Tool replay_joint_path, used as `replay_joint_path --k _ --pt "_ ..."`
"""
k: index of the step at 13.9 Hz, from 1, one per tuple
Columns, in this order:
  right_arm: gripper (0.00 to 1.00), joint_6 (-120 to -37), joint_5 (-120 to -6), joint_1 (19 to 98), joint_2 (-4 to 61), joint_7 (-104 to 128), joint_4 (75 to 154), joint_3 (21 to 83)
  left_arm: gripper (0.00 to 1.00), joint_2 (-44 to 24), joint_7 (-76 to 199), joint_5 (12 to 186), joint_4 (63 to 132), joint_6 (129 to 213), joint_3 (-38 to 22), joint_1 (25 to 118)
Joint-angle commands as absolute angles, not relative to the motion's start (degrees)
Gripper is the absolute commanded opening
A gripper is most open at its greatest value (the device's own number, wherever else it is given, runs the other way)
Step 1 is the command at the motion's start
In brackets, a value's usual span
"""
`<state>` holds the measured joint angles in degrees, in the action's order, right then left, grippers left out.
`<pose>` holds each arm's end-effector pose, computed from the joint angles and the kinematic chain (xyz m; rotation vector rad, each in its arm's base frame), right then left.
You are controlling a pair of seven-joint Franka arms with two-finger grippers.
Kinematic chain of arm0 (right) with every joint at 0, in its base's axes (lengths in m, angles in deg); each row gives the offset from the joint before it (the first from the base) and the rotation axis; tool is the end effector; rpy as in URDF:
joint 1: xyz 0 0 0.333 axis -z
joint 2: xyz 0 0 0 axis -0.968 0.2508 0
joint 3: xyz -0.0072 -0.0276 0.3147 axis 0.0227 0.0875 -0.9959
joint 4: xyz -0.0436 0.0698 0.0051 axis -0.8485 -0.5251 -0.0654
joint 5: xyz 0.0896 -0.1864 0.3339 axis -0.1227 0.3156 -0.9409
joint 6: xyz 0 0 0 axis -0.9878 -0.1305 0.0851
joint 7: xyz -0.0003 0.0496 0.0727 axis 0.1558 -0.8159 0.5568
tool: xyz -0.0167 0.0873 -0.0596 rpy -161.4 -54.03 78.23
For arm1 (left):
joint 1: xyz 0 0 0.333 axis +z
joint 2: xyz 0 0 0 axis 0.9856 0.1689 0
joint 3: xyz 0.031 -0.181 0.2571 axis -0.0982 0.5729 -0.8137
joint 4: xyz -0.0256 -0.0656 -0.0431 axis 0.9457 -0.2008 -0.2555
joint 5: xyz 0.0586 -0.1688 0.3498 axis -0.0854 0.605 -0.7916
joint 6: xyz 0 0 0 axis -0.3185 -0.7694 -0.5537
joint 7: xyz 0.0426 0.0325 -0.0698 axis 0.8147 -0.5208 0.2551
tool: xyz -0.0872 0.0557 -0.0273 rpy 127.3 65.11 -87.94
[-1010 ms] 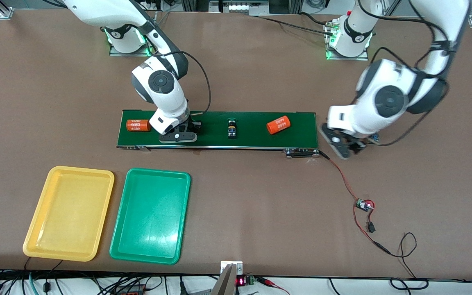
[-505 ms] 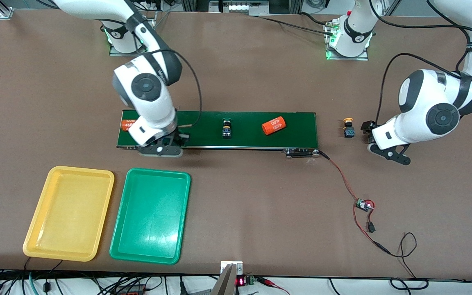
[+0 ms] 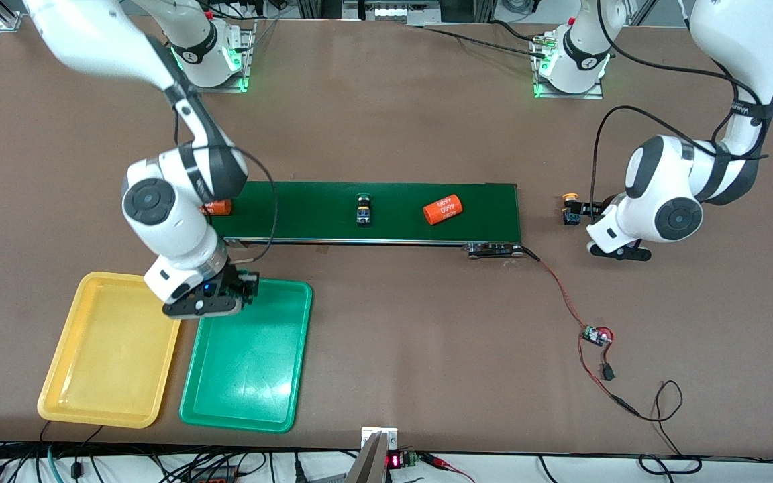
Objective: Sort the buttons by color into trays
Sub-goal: 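Drop the green-based button into the green tray with the right gripper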
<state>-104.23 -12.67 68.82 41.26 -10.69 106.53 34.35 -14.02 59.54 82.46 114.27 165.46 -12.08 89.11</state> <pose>0.6912 0.2083 0.3021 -3.0703 -0.1800 -0.4158 0.5407 -0.0402 0.2359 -3.0096 0.1380 0.6893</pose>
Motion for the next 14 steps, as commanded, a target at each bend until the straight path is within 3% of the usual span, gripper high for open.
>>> replay_joint_path --k 1,5,9,10,11,12,14 --pt "0.14 -111.33 -13.21 69.58 48.58 -6.31 101.48 34.18 1.00 -14.10 60.47 86.87 114.54 166.49 -12.71 87.57" --pt "0.22 -119.00 -13.04 69.15 53.17 -4.97 101.29 34.97 1.00 -13.83 59.86 88.30 122.96 180.36 -12.80 87.57" --pt "0.60 -122.50 -12.77 69.50 54.22 -4.80 101.91 34.97 1.00 -12.78 59.59 87.86 124.29 182.48 -12.89 87.57" --pt "0.77 -123.22 -12.86 69.50 54.49 -4.88 102.08 34.97 1.00 -12.34 59.50 87.07 124.91 183.97 -12.89 87.57" --pt "0.97 -123.22 -12.86 69.41 54.41 -4.80 102.26 35.06 0.95 -11.90 59.50 85.32 124.91 184.68 -12.98 87.66" --pt "1.00 -123.31 -12.86 69.32 54.14 -4.80 102.87 35.15 0.85 -11.55 59.59 84.44 124.91 184.78 -13.06 87.66" --pt "1.00 -122.18 -13.30 69.06 50.47 -4.97 105.49 35.15 0.51 -11.37 59.59 84.43 124.91 184.78 -13.07 87.66"
